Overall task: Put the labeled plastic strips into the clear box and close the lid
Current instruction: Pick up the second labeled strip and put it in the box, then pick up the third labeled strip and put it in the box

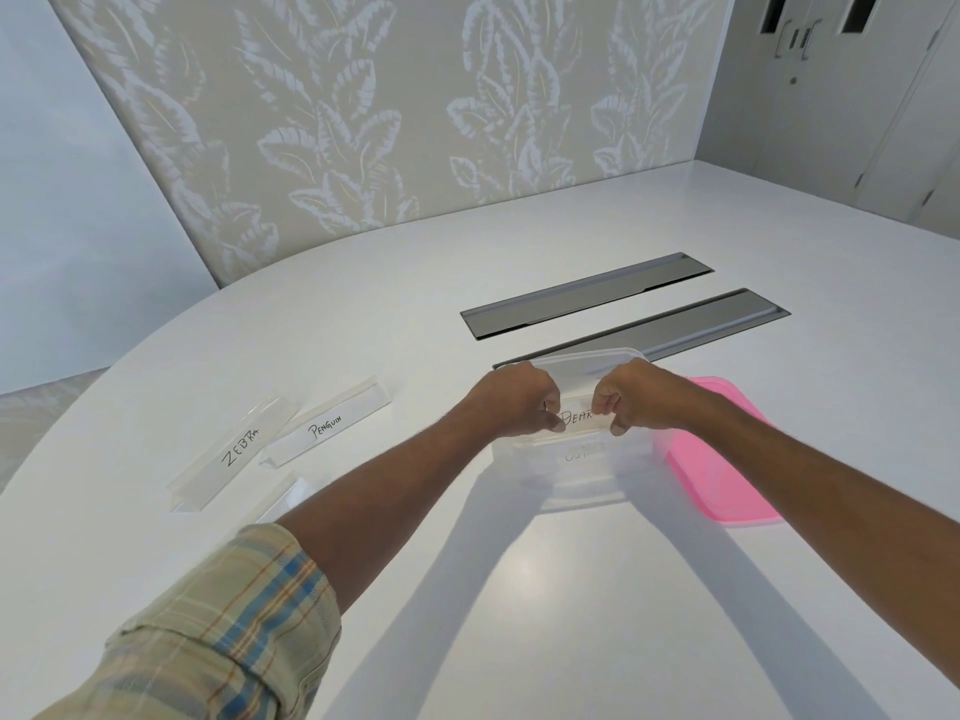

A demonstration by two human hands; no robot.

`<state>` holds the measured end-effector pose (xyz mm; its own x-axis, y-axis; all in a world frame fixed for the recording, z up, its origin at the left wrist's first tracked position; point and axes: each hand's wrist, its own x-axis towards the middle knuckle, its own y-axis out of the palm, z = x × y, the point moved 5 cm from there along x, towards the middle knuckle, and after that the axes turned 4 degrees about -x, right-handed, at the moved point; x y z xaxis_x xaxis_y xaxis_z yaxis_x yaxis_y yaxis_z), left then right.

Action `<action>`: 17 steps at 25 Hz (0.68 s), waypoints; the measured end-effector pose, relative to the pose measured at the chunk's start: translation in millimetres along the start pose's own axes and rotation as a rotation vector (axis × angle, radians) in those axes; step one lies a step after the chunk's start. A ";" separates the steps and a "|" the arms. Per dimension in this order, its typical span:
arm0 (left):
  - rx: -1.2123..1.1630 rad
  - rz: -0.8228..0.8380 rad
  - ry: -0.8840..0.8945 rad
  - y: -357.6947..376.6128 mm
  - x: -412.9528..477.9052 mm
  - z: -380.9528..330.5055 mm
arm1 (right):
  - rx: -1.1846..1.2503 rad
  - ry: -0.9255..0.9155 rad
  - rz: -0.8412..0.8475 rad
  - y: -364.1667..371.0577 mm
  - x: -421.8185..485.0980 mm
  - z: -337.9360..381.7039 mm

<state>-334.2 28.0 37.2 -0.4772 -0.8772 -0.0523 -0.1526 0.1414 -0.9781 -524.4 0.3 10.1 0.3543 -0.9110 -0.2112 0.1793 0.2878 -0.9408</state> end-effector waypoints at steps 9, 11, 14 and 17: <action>-0.077 -0.221 -0.109 -62.6 -64.7 43.9 | 0.019 -0.122 -0.253 -49.0 -6.9 66.5; -0.058 -0.289 -0.220 -69.3 -87.2 67.7 | 0.018 -0.178 -0.316 -57.8 -5.0 93.7; -0.078 -0.361 -0.388 -75.9 -128.3 109.7 | 0.046 -0.262 -0.351 -61.4 2.2 138.4; -0.076 -0.346 -0.548 -76.1 -177.2 152.0 | 0.075 -0.336 -0.308 -49.1 11.4 190.1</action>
<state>-106.5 103.0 90.3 0.1179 -0.9819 0.1482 -0.2890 -0.1767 -0.9409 -354.7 31.9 104.3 0.5497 -0.8147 0.1845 0.3847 0.0509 -0.9216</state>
